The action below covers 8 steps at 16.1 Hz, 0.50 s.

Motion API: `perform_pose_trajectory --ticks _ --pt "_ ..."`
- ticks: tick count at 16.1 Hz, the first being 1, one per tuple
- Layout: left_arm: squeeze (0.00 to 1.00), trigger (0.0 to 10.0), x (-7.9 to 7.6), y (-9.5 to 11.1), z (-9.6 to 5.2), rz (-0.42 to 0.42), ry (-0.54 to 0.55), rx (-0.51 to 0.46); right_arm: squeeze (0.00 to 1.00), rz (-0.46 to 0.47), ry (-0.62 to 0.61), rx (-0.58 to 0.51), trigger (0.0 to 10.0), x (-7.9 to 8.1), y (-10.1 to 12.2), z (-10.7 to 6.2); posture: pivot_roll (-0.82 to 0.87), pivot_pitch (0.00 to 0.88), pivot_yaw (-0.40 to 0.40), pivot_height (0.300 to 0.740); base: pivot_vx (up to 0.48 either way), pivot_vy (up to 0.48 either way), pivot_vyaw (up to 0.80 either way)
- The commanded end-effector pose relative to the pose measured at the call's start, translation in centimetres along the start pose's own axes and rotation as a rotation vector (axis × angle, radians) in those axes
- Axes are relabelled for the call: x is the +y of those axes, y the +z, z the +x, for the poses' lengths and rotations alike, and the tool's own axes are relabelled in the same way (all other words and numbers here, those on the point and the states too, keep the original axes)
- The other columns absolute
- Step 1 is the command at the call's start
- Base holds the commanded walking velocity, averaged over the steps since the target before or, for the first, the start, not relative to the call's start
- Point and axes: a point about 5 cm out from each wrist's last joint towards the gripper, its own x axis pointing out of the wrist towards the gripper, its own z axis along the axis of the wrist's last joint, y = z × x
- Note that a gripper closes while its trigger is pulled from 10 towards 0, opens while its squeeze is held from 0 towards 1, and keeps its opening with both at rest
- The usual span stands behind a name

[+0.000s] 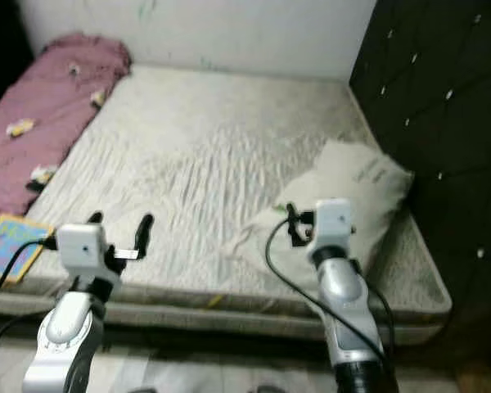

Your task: Clean up the room

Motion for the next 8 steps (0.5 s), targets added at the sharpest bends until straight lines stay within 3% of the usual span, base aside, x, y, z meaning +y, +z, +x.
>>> perform_pose_trajectory --ticks 1,3,8 --pt "0.0 10.0 0.93 -0.27 -0.15 0.027 0.037 0.03 0.0 0.011 0.03 -0.027 10.0 1.16 0.73 0.41 0.0 0.038 -0.054 0.74 0.0 0.0 0.0" --pt "0.0 10.0 1.11 -0.47 -0.01 0.053 0.072 0.049 0.0 0.013 0.027 -0.023 10.0 1.07 0.7 0.42 0.0 0.039 -0.057 0.74 0.0 0.0 0.0" --pt "0.0 10.0 0.91 -0.33 0.07 0.054 0.047 0.041 0.0 0.015 0.019 -0.019 10.0 0.77 0.64 0.37 0.0 0.041 -0.058 0.74 0.0 0.0 -0.74"
